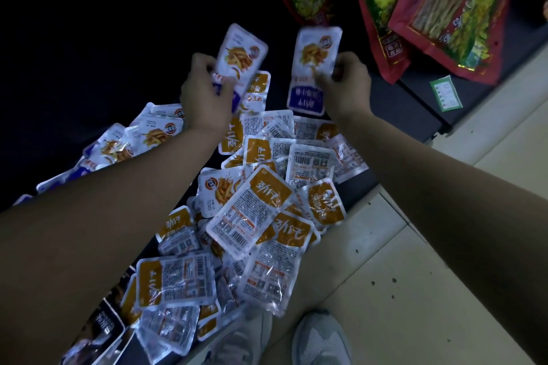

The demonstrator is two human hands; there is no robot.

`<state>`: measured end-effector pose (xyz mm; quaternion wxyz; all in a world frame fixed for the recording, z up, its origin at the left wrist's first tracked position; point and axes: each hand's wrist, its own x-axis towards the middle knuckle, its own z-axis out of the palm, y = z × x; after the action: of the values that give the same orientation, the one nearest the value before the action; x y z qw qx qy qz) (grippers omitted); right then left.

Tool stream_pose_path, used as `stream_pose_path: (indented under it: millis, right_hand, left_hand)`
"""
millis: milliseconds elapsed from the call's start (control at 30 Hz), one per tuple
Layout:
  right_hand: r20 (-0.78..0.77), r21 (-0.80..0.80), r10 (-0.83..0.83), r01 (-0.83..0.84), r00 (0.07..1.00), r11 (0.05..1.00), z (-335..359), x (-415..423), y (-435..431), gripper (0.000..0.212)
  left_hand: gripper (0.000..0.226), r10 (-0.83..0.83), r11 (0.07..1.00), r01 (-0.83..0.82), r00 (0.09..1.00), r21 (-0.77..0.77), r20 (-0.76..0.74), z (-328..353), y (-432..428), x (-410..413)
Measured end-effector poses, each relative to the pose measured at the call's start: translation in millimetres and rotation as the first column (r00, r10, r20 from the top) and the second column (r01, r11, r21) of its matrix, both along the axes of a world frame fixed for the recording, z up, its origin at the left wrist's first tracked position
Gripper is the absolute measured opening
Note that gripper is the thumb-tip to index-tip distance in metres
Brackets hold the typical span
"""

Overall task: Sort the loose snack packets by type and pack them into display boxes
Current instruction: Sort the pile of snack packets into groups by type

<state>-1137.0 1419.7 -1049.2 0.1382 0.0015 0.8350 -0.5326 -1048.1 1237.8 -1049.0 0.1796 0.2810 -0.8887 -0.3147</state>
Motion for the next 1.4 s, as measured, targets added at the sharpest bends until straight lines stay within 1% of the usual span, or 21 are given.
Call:
stream_pose_path:
  millis: [100,167,267,333,400,433,467,533,600,667,767,833,900,967,1033,1100,1167,1233,1267,1333,1400]
  right_hand:
    - [-0.098,-0.176,-0.107,0.089,0.989,0.98,15.1,-1.6,-6.7,0.008]
    - [-0.054,-0.322,-0.121,0.097,0.991,0.942,25.2,3.0,-11.0,0.009]
    - [0.111,-0.357,0.057,-0.013,0.992,0.934,39.5,21.6,-20.3,0.013]
    - [0.235,-0.361,0.219,-0.124,0.947,0.924,48.8,43.6,-25.6,0.01]
    - [0.273,-0.309,0.294,-0.206,0.916,0.929,53.4,65.1,-28.6,0.019]
    - [0.271,-0.275,0.303,-0.228,0.914,0.934,55.3,75.7,-29.4,0.02]
    - [0.278,-0.254,0.304,-0.236,0.911,0.938,57.3,85.6,-30.6,0.019]
    - [0.319,-0.233,0.295,-0.227,0.901,0.946,60.9,104.2,-34.8,0.021]
    - [0.375,-0.222,0.293,-0.222,0.879,0.949,65.2,120.3,-40.9,0.024]
    - [0.421,-0.227,0.308,-0.229,0.853,0.947,68.5,130.7,-46.3,0.022]
    - [0.388,-0.13,0.359,-0.335,0.849,0.933,69.4,136.8,-52.1,0.025]
    - [0.327,-0.009,0.45,-0.474,0.831,0.88,66.1,143.6,-54.7,0.032]
    - [0.263,0.165,0.586,-0.634,0.766,0.755,58.6,152.9,-56.7,0.042]
    - [0.253,0.362,0.703,-0.739,0.665,0.569,49.2,160.4,-57.9,0.049]
    - [0.249,0.567,0.795,-0.748,0.554,0.344,42.7,166.2,-57.6,0.054]
    - [0.239,0.641,0.826,-0.722,0.51,0.261,40.5,167.9,-55.4,0.055]
    - [0.202,0.633,0.839,-0.721,0.506,0.283,40.0,166.2,-52.1,0.051]
    - [0.132,0.602,0.845,-0.719,0.518,0.347,38.7,162.3,-49.7,0.043]
    - [0.079,0.582,0.837,-0.707,0.541,0.402,38.3,159.2,-48.9,0.04]
    - [-0.031,0.544,0.792,-0.654,0.61,0.525,36.6,150.6,-47.4,0.036]
    - [-0.094,0.573,0.771,-0.599,0.63,0.559,33.2,140.6,-47.1,0.042]
  left_hand:
    - [0.032,0.068,0.989,-0.051,0.991,0.137,-0.118,16.4,-3.4,4.9]
    - [0.031,0.101,0.961,-0.069,0.989,0.269,-0.108,23.2,-2.7,10.4]
    - [0.022,0.114,0.868,-0.104,0.993,0.485,0.009,29.0,2.4,27.6]
    - [0.015,0.144,0.772,-0.156,0.987,0.616,0.07,34.7,6.8,44.0]
    - [0.027,0.211,0.576,-0.229,0.969,0.784,0.128,50.2,14.1,63.5]
    - [0.034,0.192,0.5,-0.222,0.971,0.837,0.143,57.2,17.6,73.3]
    - [0.036,0.123,0.493,-0.193,0.981,0.848,0.151,63.0,20.9,82.5]
    - [0.029,-0.029,0.575,-0.152,0.978,0.804,0.206,71.7,25.9,99.5]
    - [0.035,-0.052,0.636,-0.178,0.961,0.75,0.272,78.3,24.3,114.0]
    - [0.05,-0.002,0.634,-0.234,0.953,0.737,0.304,78.5,13.6,127.2]
    - [0.039,0.131,0.639,-0.33,0.937,0.695,0.324,77.7,-9.5,148.0]
    - [0.036,0.215,0.669,-0.401,0.91,0.626,0.354,69.8,-29.4,160.5]
    - [0.042,0.307,0.737,-0.465,0.877,0.491,0.37,59.4,-47.1,170.6]
    - [0.05,0.319,0.826,-0.446,0.874,0.345,0.367,54.2,-56.9,180.1]
    - [0.049,0.273,0.902,-0.364,0.898,0.232,0.346,48.0,-66.0,187.6]
    - [0.041,0.186,0.955,-0.261,0.899,0.144,0.397,39.9,-71.1,191.9]
    - [0.037,0.165,0.978,-0.206,0.855,0.032,0.493,25.8,-76.2,191.5]
    - [0.057,0.162,0.986,-0.153,0.798,-0.065,0.581,18.1,-72.3,188.3]
    - [0.06,0.181,0.981,-0.108,0.792,-0.158,0.583,17.2,-67.3,186.9]
    - [0.057,0.189,0.945,-0.01,0.833,-0.327,0.52,18.9,-54.8,184.9]
    - [0.058,0.044,0.921,0.152,0.875,-0.359,0.482,25.7,-43.6,182.0]
